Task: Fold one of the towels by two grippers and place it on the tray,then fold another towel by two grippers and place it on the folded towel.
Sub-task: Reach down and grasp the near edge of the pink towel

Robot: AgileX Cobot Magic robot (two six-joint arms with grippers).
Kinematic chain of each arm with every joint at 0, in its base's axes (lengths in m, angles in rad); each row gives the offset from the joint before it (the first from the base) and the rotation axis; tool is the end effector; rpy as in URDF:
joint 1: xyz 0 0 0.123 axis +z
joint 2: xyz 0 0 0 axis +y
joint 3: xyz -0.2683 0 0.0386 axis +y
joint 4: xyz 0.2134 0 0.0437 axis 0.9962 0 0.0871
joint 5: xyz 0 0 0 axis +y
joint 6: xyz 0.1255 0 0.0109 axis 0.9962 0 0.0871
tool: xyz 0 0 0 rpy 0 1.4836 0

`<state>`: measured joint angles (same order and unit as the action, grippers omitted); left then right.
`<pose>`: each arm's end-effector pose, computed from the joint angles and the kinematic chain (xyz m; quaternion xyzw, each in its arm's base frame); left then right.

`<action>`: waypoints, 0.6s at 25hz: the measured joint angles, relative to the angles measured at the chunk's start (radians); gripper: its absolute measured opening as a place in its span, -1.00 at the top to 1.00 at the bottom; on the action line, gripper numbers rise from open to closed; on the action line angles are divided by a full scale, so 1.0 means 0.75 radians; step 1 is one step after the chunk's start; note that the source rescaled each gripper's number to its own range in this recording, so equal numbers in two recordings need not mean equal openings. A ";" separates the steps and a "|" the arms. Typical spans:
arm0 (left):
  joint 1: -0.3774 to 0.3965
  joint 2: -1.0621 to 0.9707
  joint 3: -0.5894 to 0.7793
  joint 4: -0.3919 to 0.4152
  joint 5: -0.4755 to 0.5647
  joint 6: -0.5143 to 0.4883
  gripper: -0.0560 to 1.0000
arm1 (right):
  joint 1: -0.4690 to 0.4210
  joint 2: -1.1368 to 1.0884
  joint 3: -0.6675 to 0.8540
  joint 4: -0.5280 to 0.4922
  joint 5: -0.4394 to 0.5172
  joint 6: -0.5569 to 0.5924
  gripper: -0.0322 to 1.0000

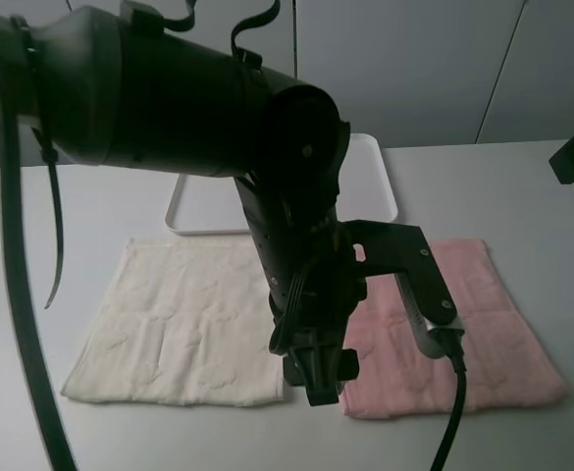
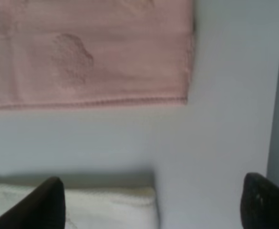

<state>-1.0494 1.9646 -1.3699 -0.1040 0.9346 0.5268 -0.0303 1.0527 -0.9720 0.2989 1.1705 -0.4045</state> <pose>0.1683 -0.3141 0.1481 0.6868 0.7227 -0.0588 0.0507 0.1676 0.0291 0.2910 -0.1515 0.9570 0.0995 0.2265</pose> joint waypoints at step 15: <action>-0.122 0.203 0.000 0.034 -0.090 0.000 -0.90 | 0.000 0.062 0.000 0.000 0.025 -0.007 -1.00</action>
<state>-1.1409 2.1166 -1.3699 -0.0788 0.8672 0.5268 -0.0303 1.0995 -0.9720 0.2989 1.1892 -0.4095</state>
